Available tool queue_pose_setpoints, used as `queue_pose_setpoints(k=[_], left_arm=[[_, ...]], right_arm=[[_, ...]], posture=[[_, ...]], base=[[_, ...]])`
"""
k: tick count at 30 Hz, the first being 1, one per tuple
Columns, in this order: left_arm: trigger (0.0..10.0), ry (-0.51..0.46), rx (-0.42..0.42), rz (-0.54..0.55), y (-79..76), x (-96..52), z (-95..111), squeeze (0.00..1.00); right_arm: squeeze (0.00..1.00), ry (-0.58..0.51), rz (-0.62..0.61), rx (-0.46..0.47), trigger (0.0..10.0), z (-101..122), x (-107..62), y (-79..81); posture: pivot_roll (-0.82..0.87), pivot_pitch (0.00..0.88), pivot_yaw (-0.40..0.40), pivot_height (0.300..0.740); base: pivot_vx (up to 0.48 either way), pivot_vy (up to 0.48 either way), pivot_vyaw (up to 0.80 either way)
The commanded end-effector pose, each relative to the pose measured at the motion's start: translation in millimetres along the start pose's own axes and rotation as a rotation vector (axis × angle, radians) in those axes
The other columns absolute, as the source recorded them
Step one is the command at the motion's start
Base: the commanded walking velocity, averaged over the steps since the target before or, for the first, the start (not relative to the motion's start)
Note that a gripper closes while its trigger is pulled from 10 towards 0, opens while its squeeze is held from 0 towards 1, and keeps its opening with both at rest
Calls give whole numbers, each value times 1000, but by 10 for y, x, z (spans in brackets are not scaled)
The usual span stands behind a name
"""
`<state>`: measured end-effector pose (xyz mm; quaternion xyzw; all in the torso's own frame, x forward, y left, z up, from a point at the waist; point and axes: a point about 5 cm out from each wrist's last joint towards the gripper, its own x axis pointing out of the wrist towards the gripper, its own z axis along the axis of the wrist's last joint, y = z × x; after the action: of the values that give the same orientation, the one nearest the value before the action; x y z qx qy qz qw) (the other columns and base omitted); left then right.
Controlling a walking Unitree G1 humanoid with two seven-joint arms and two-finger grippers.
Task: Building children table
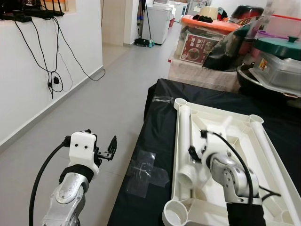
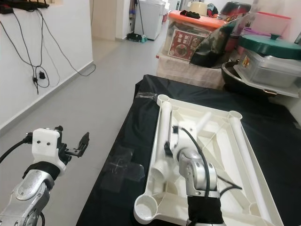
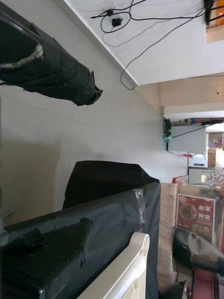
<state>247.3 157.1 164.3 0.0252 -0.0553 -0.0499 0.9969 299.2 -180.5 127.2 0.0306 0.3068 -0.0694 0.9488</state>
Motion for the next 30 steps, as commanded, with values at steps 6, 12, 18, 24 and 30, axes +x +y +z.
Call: queue_pose_setpoints(k=[6, 12, 18, 24, 30], left_arm=[[10000, 5, 24, 1, -13, 27, -33, 0], [10000, 14, 34, 13, 3, 41, -57, 0], [10000, 19, 43, 20, 6, 76, -75, 0], [10000, 24, 54, 47, 22, 83, -94, 0], [10000, 30, 60, 56, 30, 73, -107, 0]], right_arm=[[0, 127, 25, 28, 10000, -103, 95, -22], [0, 241, 109, 12, 3137, -171, 162, -2], [0, 450, 194, 3, 0, -355, 188, -141], [0, 471, 185, -155, 0, -285, 245, -415], [0, 438, 189, -196, 0, -203, 306, -486]], posture=[[105, 0, -169, 740], [97, 0, -179, 740], [79, 0, -189, 740], [81, 0, -206, 740], [86, 0, -209, 740]], base=[[0, 0, 0], [0, 0, 0], [0, 0, 0], [0, 0, 0], [0, 0, 0]])
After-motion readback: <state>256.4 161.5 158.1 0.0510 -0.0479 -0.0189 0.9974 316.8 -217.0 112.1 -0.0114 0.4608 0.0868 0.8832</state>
